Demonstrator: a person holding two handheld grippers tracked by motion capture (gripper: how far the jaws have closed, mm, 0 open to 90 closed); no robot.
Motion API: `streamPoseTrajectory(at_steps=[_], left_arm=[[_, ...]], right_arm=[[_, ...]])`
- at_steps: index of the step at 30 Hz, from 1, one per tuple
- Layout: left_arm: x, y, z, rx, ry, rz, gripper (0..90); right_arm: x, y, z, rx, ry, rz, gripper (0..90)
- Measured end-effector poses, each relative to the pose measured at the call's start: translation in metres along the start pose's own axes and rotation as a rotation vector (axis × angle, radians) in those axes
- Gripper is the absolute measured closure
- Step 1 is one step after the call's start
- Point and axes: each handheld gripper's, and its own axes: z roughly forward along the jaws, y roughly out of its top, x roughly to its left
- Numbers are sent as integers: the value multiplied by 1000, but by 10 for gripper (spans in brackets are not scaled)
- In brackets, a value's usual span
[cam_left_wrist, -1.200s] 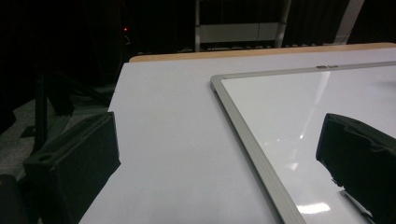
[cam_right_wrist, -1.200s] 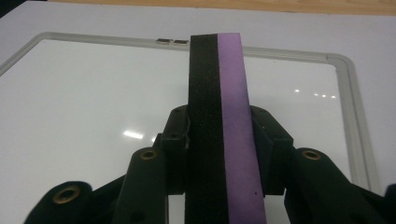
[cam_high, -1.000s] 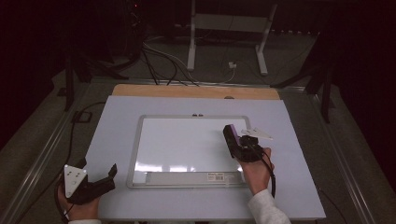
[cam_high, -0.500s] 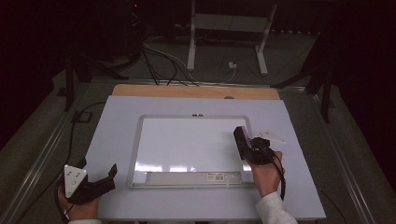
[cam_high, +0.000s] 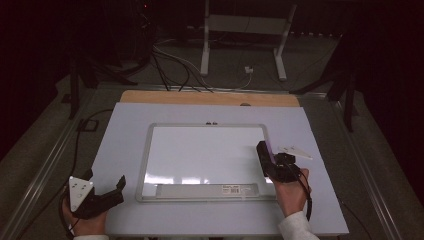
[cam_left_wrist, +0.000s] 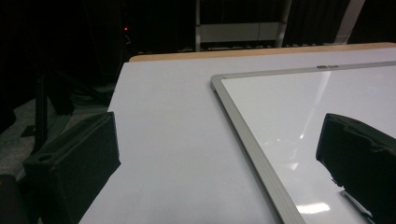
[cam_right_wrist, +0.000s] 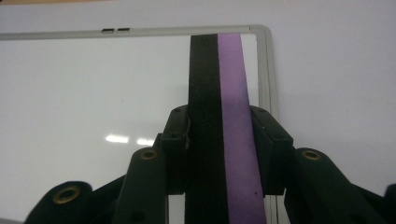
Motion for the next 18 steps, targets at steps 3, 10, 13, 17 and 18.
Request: streamPoseTrajectory(at_steps=[3,10,13,17,18], left_arm=[[0,0,0,1,-1,1,2],[0,0,0,0,0,1,2],[0,0,0,0,-1,3,2],[0,0,-1,0,1,1,2],[0,0,-1,-1,1,0,2]], right_arm=[[0,-5,-2,5,0,6,632],[1,-16,-5,12,-9,7,632],[1,-20,-5,18,-11,10,632],[1,-26,-4,25,-10,15,632],[0,-27,-4,28,-13,14,632]])
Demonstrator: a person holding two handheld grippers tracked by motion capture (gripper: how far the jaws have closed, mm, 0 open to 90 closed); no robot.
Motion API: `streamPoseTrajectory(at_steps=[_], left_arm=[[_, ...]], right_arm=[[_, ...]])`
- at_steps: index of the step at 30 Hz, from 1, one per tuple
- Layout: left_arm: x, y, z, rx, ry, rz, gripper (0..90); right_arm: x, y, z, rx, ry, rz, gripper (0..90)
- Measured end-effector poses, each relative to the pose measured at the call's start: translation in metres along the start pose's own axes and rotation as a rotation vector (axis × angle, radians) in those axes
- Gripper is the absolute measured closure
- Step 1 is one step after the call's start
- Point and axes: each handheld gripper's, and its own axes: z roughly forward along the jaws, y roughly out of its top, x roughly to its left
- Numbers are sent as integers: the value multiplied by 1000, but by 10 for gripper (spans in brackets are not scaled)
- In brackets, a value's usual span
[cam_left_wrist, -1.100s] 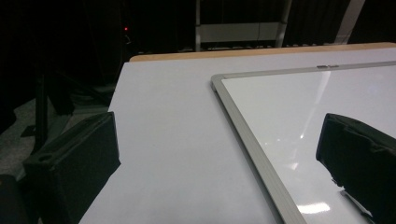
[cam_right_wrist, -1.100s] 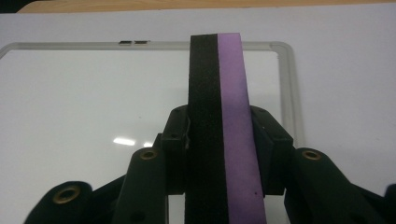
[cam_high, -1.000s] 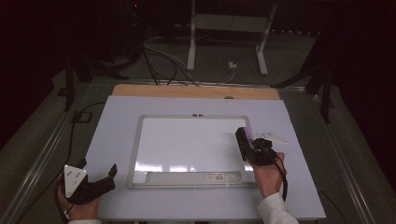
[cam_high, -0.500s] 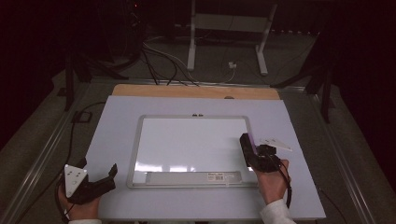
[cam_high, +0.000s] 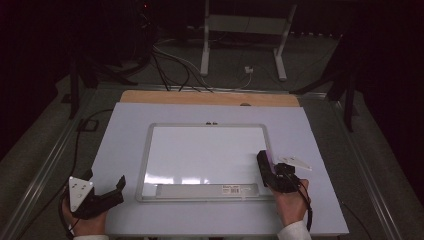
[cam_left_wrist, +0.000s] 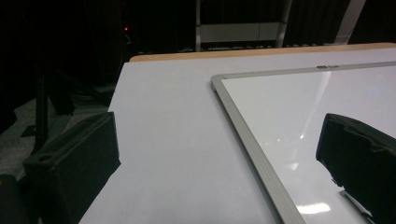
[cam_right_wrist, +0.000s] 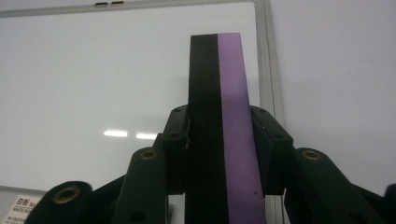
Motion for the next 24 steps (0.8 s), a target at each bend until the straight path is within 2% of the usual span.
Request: streamPoseTrajectory(at_steps=[9,15,24], left_arm=[[0,0,0,1,0,1,2],[-1,0,0,1,0,2,2],[-1,0,0,0,1,3,2]], right_arm=[[-3,-10,1,21,-18,18,632],[-4,-17,1,19,-31,9,631],[3,-18,1,33,-53,-7,615]])
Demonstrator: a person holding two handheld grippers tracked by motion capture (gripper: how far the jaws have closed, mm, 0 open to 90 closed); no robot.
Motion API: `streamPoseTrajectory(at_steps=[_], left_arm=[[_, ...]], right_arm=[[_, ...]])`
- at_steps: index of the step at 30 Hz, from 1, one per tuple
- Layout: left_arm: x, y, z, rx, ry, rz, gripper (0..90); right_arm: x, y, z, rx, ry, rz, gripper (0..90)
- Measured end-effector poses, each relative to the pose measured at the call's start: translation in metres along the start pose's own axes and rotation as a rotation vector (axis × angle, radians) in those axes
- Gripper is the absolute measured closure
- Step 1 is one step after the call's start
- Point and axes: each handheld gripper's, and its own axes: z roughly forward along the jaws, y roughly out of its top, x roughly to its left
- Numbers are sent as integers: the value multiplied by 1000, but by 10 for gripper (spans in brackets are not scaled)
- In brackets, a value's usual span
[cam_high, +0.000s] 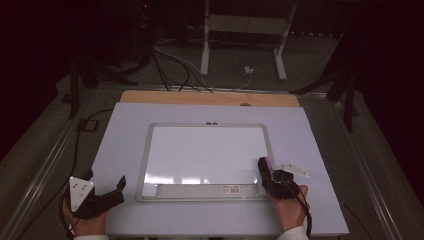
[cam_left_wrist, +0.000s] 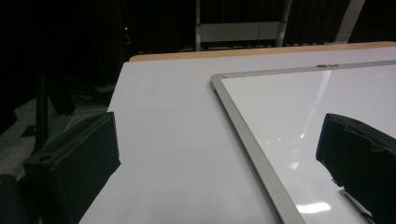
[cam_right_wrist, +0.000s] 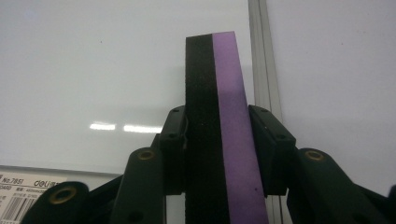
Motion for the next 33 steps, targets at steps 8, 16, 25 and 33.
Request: streamPoseTrajectory(at_steps=[8,16,25,33], left_arm=[[0,0,0,1,0,1,2],[1,0,-1,-1,1,1,2],[1,1,-1,-5,5,-4,2],[6,2,-3,-17,13,-13,2]], right_arm=[[-4,4,-2,-18,81,-25,381],[-14,14,-10,-124,163,-87,153],[-27,23,-19,-167,215,-198,26],[-47,22,-24,-219,243,-181,4]])
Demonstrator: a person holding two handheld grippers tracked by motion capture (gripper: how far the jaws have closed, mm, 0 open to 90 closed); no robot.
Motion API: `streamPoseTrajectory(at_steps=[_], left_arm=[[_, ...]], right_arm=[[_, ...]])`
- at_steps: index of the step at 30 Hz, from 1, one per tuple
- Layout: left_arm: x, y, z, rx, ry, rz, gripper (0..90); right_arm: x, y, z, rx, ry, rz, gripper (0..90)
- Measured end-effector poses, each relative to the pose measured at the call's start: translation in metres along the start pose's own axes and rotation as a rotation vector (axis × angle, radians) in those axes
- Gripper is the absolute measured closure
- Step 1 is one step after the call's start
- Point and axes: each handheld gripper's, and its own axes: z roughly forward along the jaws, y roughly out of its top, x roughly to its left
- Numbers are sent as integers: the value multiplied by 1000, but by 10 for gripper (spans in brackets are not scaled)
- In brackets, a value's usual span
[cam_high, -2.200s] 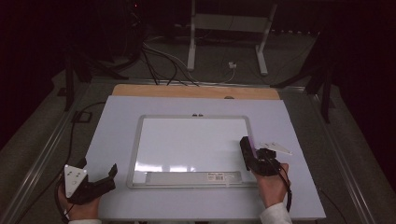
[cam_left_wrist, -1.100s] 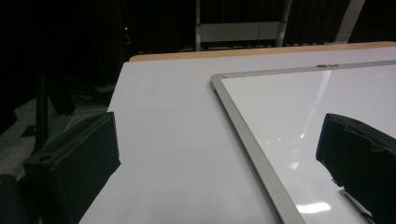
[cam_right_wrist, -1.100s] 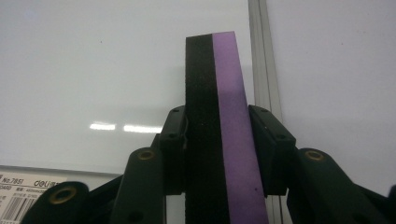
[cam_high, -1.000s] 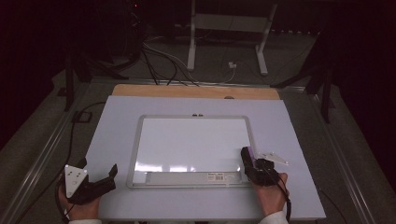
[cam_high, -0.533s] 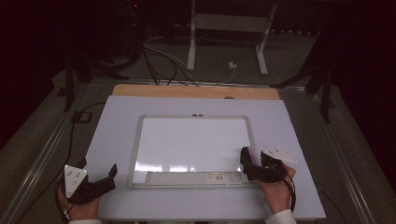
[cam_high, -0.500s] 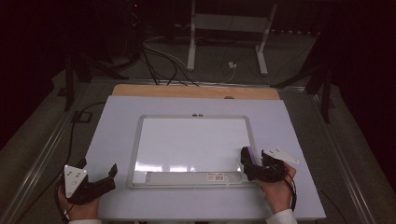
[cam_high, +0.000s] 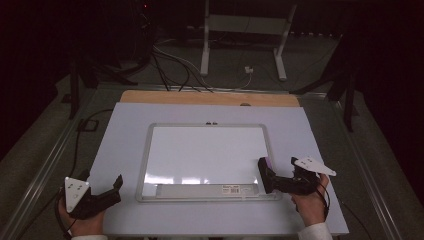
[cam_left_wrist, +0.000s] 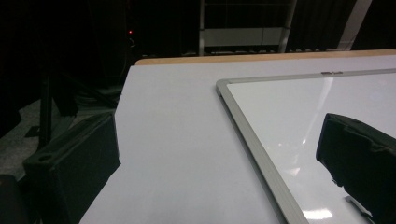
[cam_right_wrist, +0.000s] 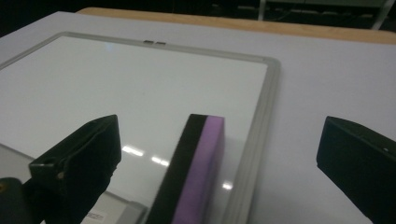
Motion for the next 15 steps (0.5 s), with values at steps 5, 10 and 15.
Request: streamPoseTrajectory(at_steps=[5,10,15], left_arm=[[0,1,0,-4,-1,4,2],[1,1,0,-5,-2,7,2],[2,2,0,-10,-3,7,2]], right_arm=[[-8,-2,-8,-45,-8,-15,1],[-16,-3,-15,-74,-23,-9,1],[-22,-6,-18,-84,-28,-5,1]])
